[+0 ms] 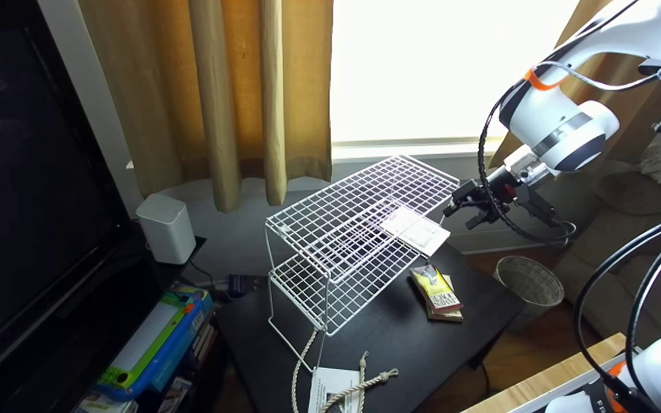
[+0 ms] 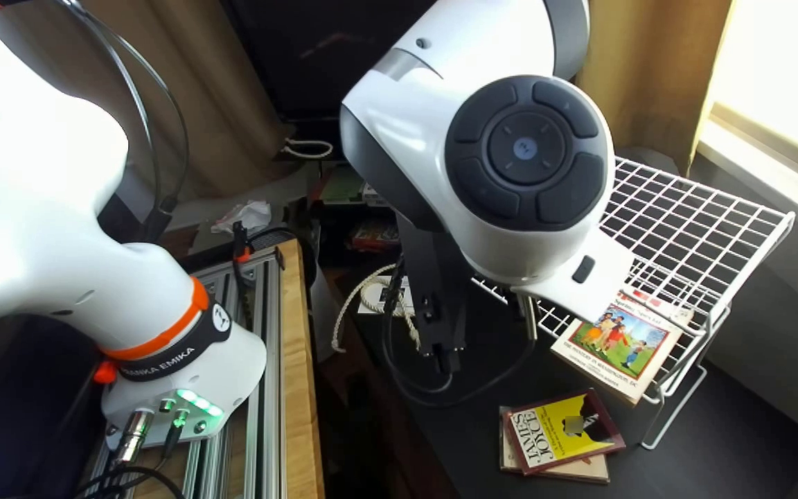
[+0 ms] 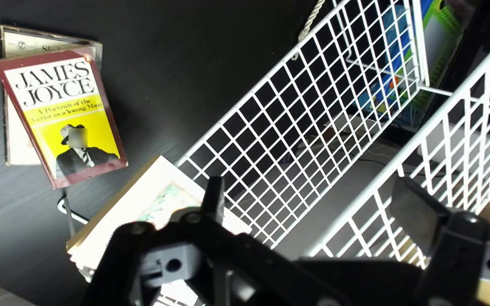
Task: Move the book from the bottom shelf to the top shelf
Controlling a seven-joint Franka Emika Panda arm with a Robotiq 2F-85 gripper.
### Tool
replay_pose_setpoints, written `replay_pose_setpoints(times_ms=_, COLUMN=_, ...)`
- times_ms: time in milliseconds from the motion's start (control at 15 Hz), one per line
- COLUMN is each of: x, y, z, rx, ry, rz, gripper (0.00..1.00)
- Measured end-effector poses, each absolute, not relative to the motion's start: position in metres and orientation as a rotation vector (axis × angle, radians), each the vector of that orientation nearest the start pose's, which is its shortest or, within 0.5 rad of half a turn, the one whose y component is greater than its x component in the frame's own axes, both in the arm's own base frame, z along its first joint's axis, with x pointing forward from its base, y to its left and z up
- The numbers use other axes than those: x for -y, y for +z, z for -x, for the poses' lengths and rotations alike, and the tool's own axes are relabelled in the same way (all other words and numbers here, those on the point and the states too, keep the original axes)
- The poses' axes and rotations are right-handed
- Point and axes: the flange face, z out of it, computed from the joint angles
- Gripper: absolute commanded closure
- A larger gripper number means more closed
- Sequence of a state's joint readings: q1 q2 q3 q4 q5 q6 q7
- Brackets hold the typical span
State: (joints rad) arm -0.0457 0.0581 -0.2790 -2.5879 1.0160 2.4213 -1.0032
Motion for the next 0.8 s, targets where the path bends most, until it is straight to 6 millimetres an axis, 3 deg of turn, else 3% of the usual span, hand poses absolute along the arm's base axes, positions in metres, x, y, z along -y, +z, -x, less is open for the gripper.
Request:
replay_pose_setpoints(times_ms=467, x=0.176, y=0.179, z=-0.378, rx=-0.412, ry=-0.123, rz=2.446, gripper=0.0)
replay_pose_setpoints(times_ms=800, x=0.197, y=0.143, z=-0.377, rx=-0.544, ry=-0.124, rz=2.35, gripper=0.0)
